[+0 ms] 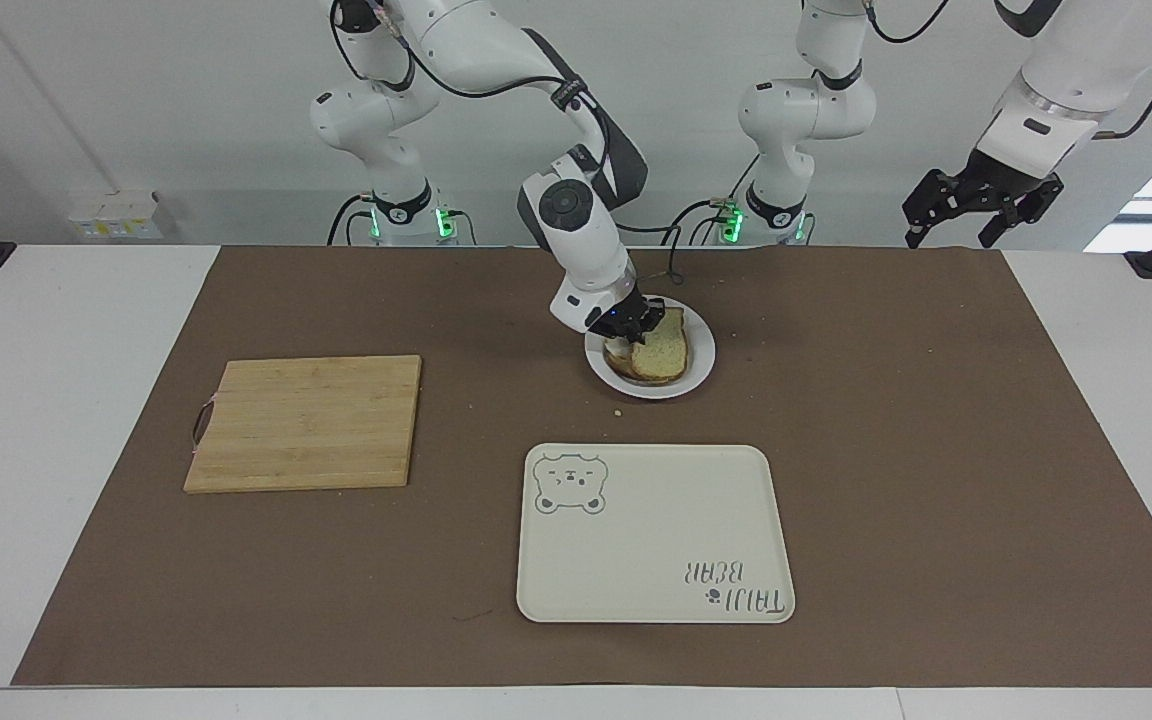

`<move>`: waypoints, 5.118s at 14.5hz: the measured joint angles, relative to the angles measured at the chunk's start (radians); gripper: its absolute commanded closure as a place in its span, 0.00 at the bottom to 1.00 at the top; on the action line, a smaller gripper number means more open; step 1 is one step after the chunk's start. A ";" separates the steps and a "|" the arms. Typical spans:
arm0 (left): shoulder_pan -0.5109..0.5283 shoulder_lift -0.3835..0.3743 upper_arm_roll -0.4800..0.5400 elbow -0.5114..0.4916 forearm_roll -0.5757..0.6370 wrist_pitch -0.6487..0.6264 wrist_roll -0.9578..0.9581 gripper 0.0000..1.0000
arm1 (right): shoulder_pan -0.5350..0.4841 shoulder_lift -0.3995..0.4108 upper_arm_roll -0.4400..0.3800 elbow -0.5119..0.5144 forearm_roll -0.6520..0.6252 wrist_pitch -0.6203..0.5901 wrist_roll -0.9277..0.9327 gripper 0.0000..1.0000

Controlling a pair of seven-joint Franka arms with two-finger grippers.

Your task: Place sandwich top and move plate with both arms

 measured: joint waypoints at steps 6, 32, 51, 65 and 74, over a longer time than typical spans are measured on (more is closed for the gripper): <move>0.000 0.000 0.000 0.000 0.000 0.000 0.000 0.00 | 0.006 0.000 -0.001 -0.012 -0.002 0.000 -0.004 0.00; 0.000 0.000 0.000 0.000 0.000 0.000 0.000 0.00 | -0.389 -0.320 -0.028 0.068 -0.342 -0.410 -0.032 0.00; -0.002 0.005 -0.015 -0.217 -0.282 0.253 0.054 0.00 | -0.714 -0.415 -0.035 0.199 -0.426 -0.671 -0.325 0.00; -0.076 0.075 -0.022 -0.700 -0.777 0.634 0.452 0.00 | -0.717 -0.414 -0.074 0.423 -0.466 -0.870 -0.326 0.00; -0.161 0.071 -0.023 -0.890 -0.983 0.718 0.570 0.41 | -0.672 -0.379 -0.060 0.411 -0.466 -0.866 -0.326 0.00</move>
